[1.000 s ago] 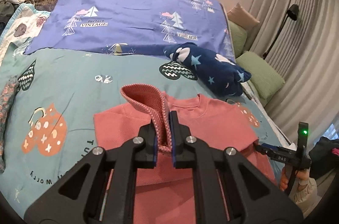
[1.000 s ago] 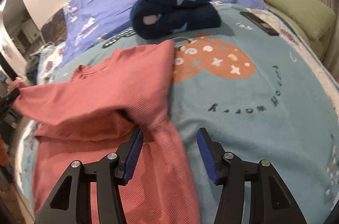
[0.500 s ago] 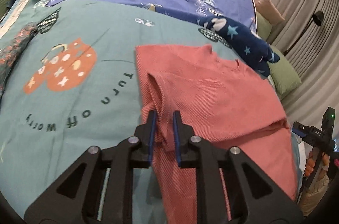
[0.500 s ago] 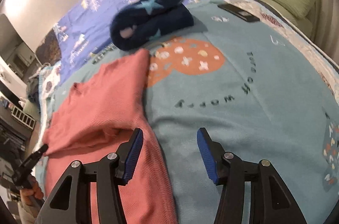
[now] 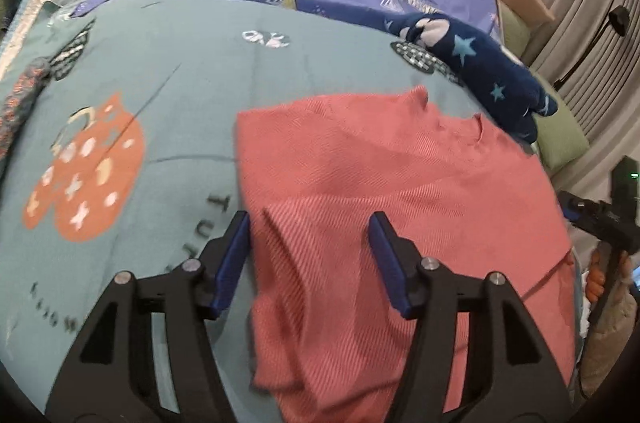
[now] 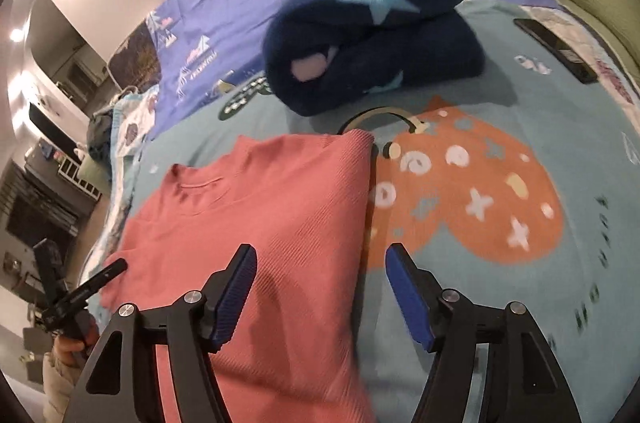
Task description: Fold small clothes
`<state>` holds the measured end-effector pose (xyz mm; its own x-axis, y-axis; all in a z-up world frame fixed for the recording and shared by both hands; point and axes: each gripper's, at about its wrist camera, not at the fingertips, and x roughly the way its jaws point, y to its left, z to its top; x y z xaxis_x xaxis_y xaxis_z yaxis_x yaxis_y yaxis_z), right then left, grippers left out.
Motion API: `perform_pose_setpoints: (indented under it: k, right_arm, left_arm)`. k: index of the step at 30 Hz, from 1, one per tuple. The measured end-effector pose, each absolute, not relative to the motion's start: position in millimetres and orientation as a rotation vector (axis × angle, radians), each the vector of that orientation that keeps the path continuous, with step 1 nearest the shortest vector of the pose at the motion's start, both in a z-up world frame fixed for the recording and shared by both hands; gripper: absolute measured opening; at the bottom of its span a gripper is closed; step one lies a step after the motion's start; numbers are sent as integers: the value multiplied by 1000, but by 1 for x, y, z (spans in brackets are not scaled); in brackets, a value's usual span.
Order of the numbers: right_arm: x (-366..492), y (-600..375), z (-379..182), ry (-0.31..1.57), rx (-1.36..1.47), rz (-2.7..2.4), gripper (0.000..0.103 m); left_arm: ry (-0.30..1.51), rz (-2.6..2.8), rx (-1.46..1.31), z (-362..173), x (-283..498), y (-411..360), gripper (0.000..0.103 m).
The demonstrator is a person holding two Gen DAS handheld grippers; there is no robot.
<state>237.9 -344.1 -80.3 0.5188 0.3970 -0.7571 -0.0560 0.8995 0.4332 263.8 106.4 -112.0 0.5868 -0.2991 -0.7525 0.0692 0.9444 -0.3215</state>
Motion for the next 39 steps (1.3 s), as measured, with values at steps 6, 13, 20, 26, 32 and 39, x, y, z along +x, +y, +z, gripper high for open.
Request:
perform_pose_setpoints:
  k: [6,13,20,26,32,39]
  right_arm:
    - [280,-347,-93,985,424,336,68]
    - [287,-339,-91,939,373,399,7]
    - [263,-349,-36,716,307,393,5]
    - [297,-360,-82,884,273,228,5]
    - [251,-389,-80,913,378,231,14]
    - [135,-384,-64,912,269,333,31]
  left_arm:
    - [908,-263,-366,-115,293,117,61]
    - [884,-334,-336,-113,307,108,10]
    - [632,-371,-240,-53,286,92,9]
    - [806,-256,-96,-99,326,83,9]
    - [807,-186,-198,-88,294,119,32]
    - [802,-268,-259,-81,197,137,60]
